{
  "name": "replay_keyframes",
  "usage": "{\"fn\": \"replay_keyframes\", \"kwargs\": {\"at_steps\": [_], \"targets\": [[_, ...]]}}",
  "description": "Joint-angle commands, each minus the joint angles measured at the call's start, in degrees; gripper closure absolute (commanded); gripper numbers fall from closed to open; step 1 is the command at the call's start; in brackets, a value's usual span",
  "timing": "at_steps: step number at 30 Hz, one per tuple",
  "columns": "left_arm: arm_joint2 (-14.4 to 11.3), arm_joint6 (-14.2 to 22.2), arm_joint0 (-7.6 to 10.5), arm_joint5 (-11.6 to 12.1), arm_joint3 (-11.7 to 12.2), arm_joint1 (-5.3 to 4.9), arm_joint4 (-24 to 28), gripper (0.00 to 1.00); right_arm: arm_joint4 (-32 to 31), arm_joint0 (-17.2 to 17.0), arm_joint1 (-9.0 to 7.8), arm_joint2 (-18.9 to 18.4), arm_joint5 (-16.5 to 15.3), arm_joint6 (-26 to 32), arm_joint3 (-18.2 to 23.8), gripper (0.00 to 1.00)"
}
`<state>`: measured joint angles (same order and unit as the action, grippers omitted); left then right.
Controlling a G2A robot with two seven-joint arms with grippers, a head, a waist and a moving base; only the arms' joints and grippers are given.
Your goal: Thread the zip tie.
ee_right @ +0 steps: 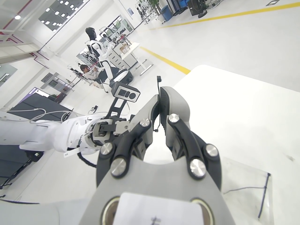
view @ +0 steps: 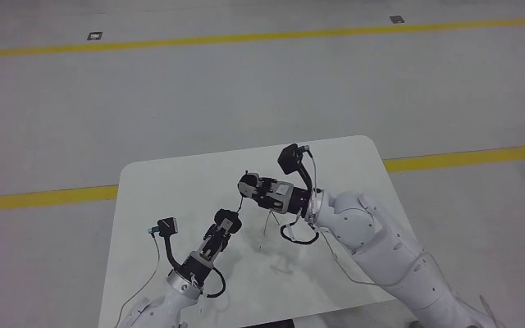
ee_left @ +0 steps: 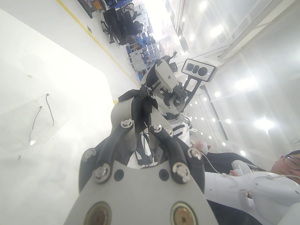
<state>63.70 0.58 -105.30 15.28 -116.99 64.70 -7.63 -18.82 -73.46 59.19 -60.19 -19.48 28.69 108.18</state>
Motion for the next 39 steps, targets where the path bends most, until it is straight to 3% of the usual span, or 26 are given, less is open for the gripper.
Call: {"fn": "replay_keyframes", "kwargs": {"at_steps": [1, 30, 39], "targets": [[0.0, 0.0, 0.0, 0.0, 0.0, 0.0, 0.0, 1.0, -0.1, 0.1, 0.0, 0.1, 0.0, 0.0, -0.1, 1.0], [-0.7, -0.7, 0.82, 0.0, 0.1, 0.18, 0.7, 1.0, 2.3, -1.5, -0.19, 0.0, 0.0, 0.1, -0.5, 1.0], [-0.8, -0.9, 0.73, 0.3, 0.0, 0.19, 1.2, 1.0, 7.6, -2.5, 0.27, 0.0, 0.0, -2.8, -0.7, 1.0]]}}
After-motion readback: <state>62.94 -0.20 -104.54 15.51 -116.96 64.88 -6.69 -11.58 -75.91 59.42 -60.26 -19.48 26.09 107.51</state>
